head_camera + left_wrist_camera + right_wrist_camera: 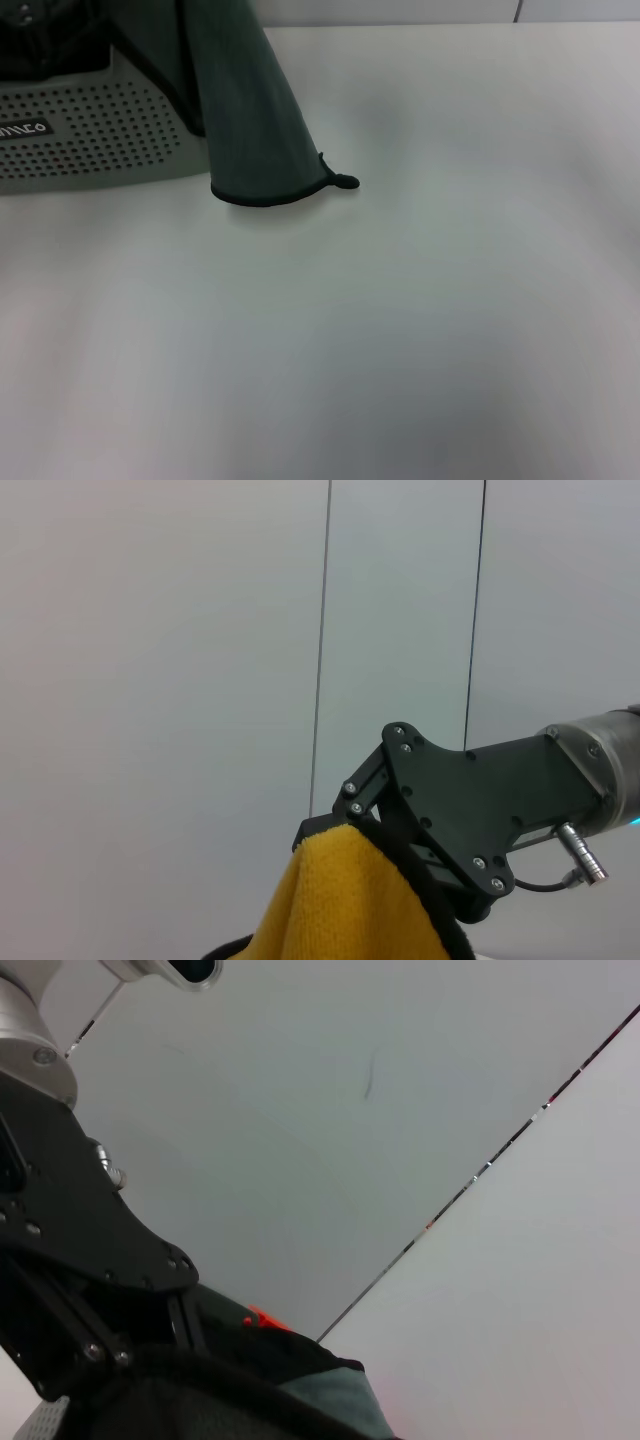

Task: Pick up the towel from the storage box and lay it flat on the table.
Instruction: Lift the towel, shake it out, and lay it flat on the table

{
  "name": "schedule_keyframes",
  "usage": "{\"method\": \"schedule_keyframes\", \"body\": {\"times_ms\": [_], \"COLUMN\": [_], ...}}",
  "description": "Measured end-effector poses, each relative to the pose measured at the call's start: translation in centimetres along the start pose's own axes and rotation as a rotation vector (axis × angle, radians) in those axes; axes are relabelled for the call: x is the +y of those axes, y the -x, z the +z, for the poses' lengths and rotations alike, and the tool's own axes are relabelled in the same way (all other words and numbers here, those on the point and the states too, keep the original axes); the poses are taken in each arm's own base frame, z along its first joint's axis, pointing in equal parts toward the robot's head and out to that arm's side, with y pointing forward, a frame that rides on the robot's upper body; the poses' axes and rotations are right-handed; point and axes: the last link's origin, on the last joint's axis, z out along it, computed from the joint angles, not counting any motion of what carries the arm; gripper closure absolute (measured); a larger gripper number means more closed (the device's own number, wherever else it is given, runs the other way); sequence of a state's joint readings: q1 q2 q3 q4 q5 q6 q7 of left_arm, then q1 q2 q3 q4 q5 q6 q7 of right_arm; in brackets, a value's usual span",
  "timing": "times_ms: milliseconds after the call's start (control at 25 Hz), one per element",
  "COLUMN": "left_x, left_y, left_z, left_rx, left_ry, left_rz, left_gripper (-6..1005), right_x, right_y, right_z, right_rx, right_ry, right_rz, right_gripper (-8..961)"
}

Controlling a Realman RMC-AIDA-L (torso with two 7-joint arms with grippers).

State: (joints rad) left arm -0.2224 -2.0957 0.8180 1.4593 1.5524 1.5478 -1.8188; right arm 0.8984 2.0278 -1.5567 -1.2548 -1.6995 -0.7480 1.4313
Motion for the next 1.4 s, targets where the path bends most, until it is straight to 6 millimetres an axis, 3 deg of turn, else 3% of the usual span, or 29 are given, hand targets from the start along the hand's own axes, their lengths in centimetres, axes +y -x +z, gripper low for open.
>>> {"method": "schedule_keyframes", "body": {"times_ms": [240, 480, 720, 1000, 1400], "left_x": [0.0, 0.0, 0.1, 1.1, 2.3], "left_y": [0.0, -0.1, -0.4, -2.2, -2.9], "left_z": [0.0, 0.2, 0.3, -0.7, -0.5], "left_rx": [0.0, -0.008, 0.008, 0.13, 0.147], "left_ry": [0.001, 0.009, 0.025, 0.092, 0.198], "left_rz": [0.005, 0.006, 0.006, 0.025, 0.05], "left_gripper": [829, 975, 979, 983, 984], "right_x": [0.1, -0.1, 0.1, 1.4, 2.8], "right_y": [-0.2, -0.4, -0.6, -0.7, -2.8], "right_z": [-0.3, -0.7, -1.8, -4.0, -7.2], "right_rx": [-0.003, -0.014, -0.048, -0.109, -0.15], "right_ry": [-0.001, -0.016, 0.01, 0.087, 0.101], "right_rz": [0.017, 0.048, 0.103, 0.26, 0.482], "right_gripper": [949, 949, 948, 947, 946]}}
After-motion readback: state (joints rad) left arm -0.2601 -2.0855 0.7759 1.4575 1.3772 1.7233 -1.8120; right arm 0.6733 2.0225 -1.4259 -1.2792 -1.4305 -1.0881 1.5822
